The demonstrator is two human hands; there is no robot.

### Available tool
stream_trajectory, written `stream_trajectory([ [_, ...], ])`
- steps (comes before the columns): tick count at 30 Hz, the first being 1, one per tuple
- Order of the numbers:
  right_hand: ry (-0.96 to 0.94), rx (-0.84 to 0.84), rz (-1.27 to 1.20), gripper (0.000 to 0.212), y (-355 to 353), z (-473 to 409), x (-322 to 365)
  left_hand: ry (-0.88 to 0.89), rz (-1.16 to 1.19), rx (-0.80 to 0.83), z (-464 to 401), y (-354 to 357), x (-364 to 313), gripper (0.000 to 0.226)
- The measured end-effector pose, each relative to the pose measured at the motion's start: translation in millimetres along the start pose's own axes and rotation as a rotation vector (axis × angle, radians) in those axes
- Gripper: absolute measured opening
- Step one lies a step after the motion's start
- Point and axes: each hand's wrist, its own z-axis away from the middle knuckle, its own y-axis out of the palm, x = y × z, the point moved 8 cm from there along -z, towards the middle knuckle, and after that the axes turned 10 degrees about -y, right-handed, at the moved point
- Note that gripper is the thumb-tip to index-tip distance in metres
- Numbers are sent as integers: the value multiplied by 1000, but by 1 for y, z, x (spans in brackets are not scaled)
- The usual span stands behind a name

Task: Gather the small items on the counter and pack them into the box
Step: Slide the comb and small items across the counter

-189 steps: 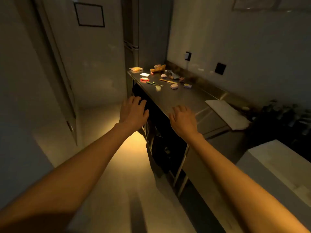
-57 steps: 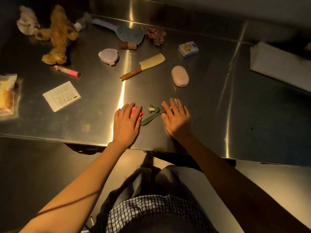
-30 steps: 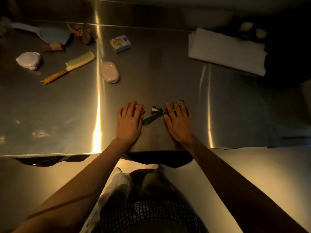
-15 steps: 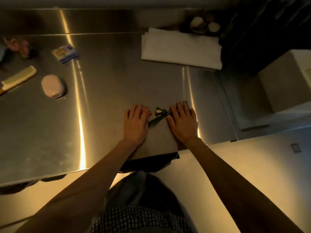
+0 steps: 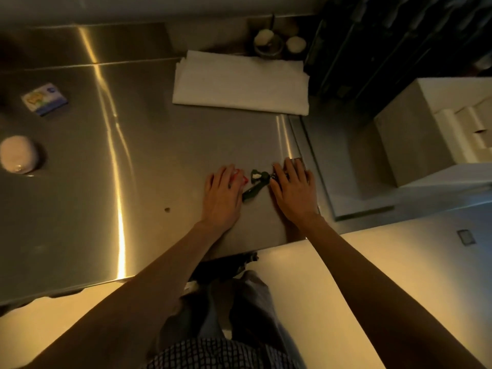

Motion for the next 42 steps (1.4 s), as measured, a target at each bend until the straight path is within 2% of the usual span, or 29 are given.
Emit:
stream_trajectory([
  [10,-98,18,-61,53,-5,-11,-48,-79,11,62,-12,22,-72,57],
  [21,-155,10,-93,52,-16,-11,-62,-139,-29,19,-10,15,-80,54],
  [27,-252,-72,-112,52,-42,-18,-32,-181,-66,-61,-9,-5,-69,50],
  [33,-415,-238,-152,47,-82,-32,26,-267,-62,-292,0,-52,-41,44],
  [39,-572,-349,-219,45,-104,-40,102,-418,-113,-453,33,-101,18,45],
  [42,-631,-343,-273,47,-99,-39,141,-515,-148,-488,61,-117,57,44],
])
